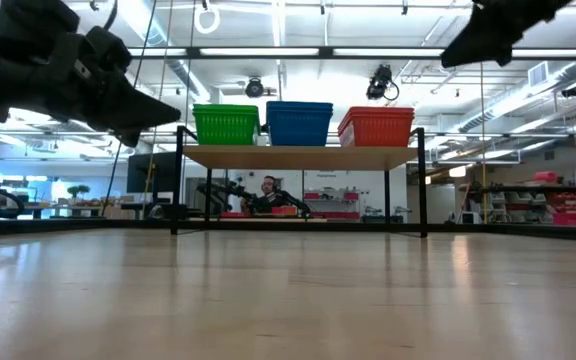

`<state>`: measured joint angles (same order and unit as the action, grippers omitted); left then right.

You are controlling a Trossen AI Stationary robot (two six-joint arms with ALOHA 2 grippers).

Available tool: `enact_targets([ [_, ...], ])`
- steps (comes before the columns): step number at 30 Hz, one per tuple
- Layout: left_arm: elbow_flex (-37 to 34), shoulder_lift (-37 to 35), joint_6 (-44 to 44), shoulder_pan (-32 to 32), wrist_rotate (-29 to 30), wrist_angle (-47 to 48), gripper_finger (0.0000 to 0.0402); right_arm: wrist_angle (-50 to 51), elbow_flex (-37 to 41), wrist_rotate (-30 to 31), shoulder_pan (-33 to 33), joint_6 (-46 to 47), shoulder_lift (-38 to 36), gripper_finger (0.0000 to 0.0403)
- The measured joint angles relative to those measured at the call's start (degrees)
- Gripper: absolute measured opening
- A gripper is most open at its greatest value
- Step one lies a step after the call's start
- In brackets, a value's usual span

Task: Stack baskets on shelf by color
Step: Return to Home Position

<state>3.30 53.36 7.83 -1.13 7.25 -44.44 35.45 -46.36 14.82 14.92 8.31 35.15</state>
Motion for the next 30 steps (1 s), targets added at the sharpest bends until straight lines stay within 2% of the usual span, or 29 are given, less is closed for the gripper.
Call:
enact_targets([
  [5,3.4,-4.36,-1.01,0.63,-1.31,10.95,0.0008,-4.87,7.78,-0.19,-2.75,1.31,-6.35,0.0088],
  [10,3.6,-11.44,-2.25,0.63,-1.36,12.04,0.0004,-13.08,15.87,-2.74,-6.48,2.24,-11.47,0.0053],
  [14,3.62,-18.63,-3.64,0.63,-1.4,16.48,0.0005,-18.02,21.7,-3.99,-9.21,3.86,-14.51,0.0035],
  [21,3.62,-30.09,-2.78,0.52,-1.52,29.65,0.0003,-21.74,28.89,-3.93,-11.45,3.72,-17.34,0.0021],
  [25,1.78,-34.87,-2.65,-0.36,-1.02,30.07,0.0005,-26.6,32.94,-4.21,-12.09,2.94,-18.62,0.0019],
  [30,-2.81,-39.65,-0.85,-1.03,2.82,31.15,0.0003,-31.89,38.11,-4.44,-12.72,2.27,-20.76,0.0015],
])
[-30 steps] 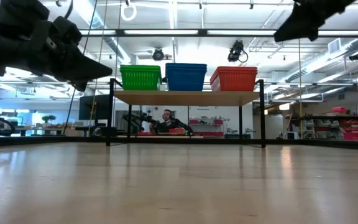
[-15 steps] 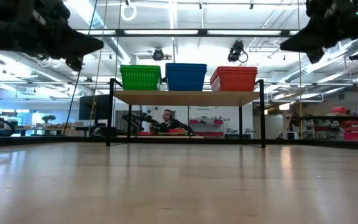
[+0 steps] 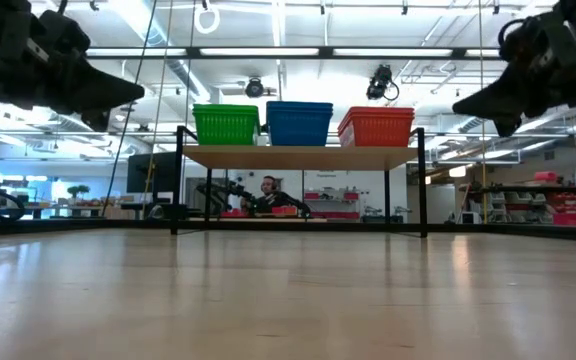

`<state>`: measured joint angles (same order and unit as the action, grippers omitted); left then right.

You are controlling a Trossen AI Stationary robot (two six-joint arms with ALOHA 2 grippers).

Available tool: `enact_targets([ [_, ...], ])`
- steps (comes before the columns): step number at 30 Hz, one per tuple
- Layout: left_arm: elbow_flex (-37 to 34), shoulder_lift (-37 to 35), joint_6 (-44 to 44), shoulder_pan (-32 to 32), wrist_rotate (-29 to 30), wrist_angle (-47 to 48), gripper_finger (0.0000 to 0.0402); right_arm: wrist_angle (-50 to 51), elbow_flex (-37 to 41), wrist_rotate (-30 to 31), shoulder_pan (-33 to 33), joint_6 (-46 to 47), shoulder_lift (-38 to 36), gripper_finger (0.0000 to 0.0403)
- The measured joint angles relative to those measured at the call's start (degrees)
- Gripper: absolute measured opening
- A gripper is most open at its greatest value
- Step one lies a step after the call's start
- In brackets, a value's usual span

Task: Stack baskets on shelf by color
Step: Return to Home Position

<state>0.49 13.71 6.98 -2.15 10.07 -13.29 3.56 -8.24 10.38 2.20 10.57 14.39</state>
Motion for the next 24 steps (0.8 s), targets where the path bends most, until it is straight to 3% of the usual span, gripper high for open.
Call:
enact_targets([
  [4,0.05,-1.55,0.79,-0.2,0.3,1.56,0.0003,-3.39,2.92,-0.11,-0.01,-0.13,-1.79,0.0006],
  [8,0.05,-2.21,-0.54,-0.37,0.28,1.38,0.0003,-10.82,7.81,-4.77,-0.02,-0.23,-2.88,0.0007],
  [17,0.03,-2.15,-2.69,-0.35,1.33,1.81,0.0004,-10.46,7.88,-5.7,-0.76,-2.99,-3.3,0.0007],
  [24,0.01,-2.14,-5.06,-0.35,0.62,2.54,0.0005,-13.4,7.88,-14.95,-1.4,-11.44,-3.29,0.001],
])
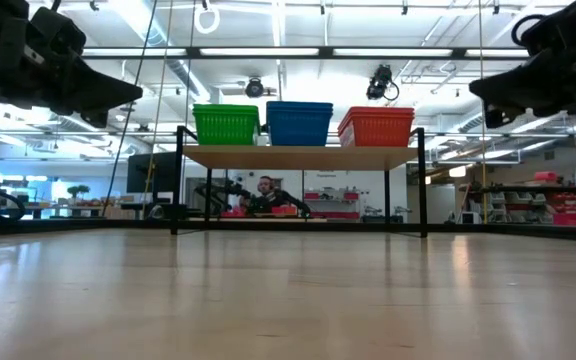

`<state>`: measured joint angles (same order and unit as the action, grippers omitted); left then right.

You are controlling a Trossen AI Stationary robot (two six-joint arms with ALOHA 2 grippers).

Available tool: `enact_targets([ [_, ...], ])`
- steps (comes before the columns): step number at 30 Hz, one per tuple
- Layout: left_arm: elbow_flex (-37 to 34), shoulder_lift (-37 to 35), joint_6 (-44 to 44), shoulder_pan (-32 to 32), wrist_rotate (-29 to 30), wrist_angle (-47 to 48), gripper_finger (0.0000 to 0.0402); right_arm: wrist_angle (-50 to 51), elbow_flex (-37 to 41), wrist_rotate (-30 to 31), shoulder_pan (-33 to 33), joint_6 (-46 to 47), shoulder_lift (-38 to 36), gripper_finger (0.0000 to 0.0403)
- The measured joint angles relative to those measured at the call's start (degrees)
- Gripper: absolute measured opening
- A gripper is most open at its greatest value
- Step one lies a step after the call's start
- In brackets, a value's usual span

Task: Stack baskets on shelf by color
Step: Return to Home Position

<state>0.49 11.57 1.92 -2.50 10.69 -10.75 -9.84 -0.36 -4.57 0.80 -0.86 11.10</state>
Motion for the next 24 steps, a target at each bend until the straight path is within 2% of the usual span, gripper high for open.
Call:
enact_targets([
  [5,0.0,0.0,-0.27,0.0,-0.01,0.38,0.0011,-0.3,0.0,-0.01,0.02,-1.8,-0.01,0.0009],
  [12,-0.02,-0.09,0.41,0.0,-0.03,5.16,0.0004,8.05,0.0,1.65,0.02,0.63,0.01,0.001],
  [19,-0.02,-0.09,-4.19,0.0,0.0,-0.43,0.001,8.25,0.0,2.12,0.02,4.15,-0.01,0.001],
  [24,-0.02,0.0,-5.3,0.04,-0.01,-0.97,0.0008,8.35,0.0,1.98,0.02,5.25,0.02,0.001],
])
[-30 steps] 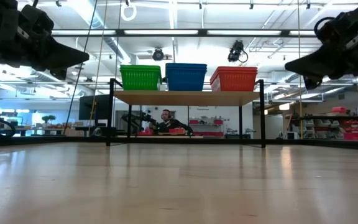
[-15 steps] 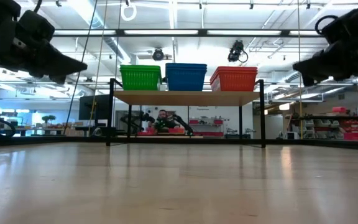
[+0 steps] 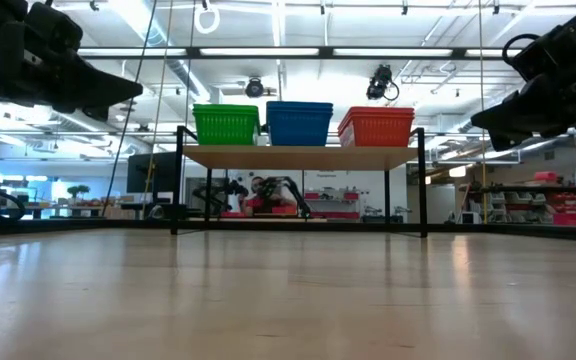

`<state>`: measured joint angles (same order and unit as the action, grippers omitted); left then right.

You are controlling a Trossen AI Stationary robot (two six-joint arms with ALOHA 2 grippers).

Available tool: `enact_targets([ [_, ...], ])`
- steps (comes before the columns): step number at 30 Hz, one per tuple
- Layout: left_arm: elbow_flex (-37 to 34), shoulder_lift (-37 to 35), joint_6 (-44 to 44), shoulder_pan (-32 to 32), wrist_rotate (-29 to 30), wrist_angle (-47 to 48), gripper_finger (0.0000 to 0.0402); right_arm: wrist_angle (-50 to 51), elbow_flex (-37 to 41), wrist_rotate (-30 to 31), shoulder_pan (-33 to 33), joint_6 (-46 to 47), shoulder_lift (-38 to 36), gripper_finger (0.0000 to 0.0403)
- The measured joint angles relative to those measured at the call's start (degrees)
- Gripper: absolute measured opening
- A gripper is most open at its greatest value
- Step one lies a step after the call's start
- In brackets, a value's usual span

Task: Stack baskets on shelf by color
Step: Return to Home Position

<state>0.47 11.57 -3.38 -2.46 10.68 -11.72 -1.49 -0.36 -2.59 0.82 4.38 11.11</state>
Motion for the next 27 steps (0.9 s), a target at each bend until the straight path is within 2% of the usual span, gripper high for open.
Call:
enact_targets([
  [10,-0.02,0.0,-0.28,-0.02,0.0,-0.07,0.003,-0.11,-0.02,0.0,0.0,3.54,0.0,0.001],
  [27,-0.04,0.0,-0.28,-0.02,0.0,-0.05,0.0027,-0.11,-0.02,0.0,0.0,3.43,0.0,0.001],
])
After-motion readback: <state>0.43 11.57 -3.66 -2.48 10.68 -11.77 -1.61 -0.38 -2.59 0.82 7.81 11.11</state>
